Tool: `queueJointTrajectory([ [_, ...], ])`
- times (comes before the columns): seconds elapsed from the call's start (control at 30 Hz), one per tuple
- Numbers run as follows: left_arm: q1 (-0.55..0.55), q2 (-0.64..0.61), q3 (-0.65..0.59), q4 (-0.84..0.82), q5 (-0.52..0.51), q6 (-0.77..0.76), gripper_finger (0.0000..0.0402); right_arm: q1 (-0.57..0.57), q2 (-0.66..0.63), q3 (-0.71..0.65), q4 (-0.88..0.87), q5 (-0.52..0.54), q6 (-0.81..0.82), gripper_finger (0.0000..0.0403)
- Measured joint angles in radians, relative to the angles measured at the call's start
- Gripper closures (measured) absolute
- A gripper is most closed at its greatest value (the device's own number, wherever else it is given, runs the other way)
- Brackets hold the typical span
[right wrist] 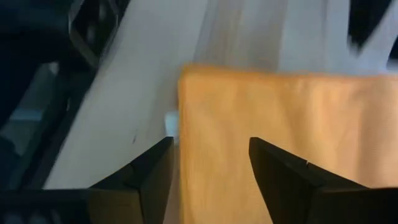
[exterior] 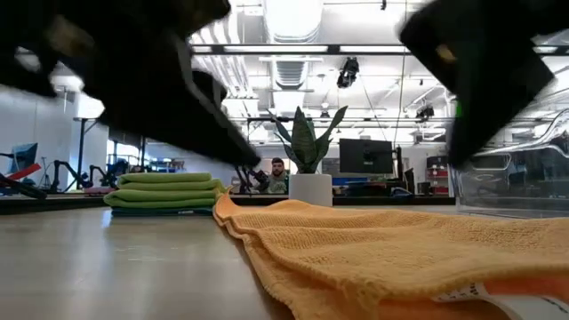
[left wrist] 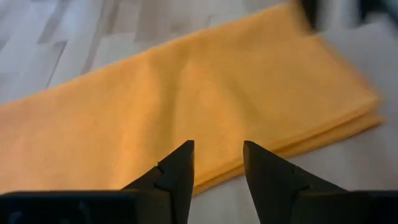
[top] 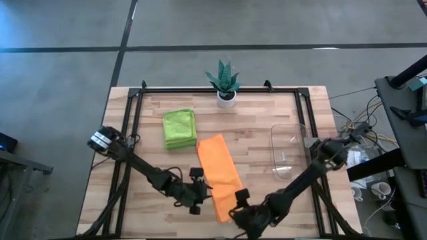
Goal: Fold microfiber towels
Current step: Fold the orange towel on the table
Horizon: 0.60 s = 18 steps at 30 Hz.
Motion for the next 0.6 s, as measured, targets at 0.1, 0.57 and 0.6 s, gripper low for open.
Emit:
queueJointTrajectory([
  [0.1, 0.029, -0.007, -0.001, -0.024, 0.025, 0.007, 0.0279, -0.003, 0.074, 0.117, -0.135, 0.012, 0.003, 0.0195],
  [0.57, -0.012, -0.314, -0.006, -0.216, 0.028, 0.030, 0.0279, -0.064, 0.229, 0.256, -0.293, -0.188, 0.001, 0.0281],
  [0.6, -0.012, -0.322, -0.006, -0.208, 0.020, 0.032, 0.0279, -0.069, 0.228, 0.256, -0.296, -0.200, 0.000, 0.0299],
])
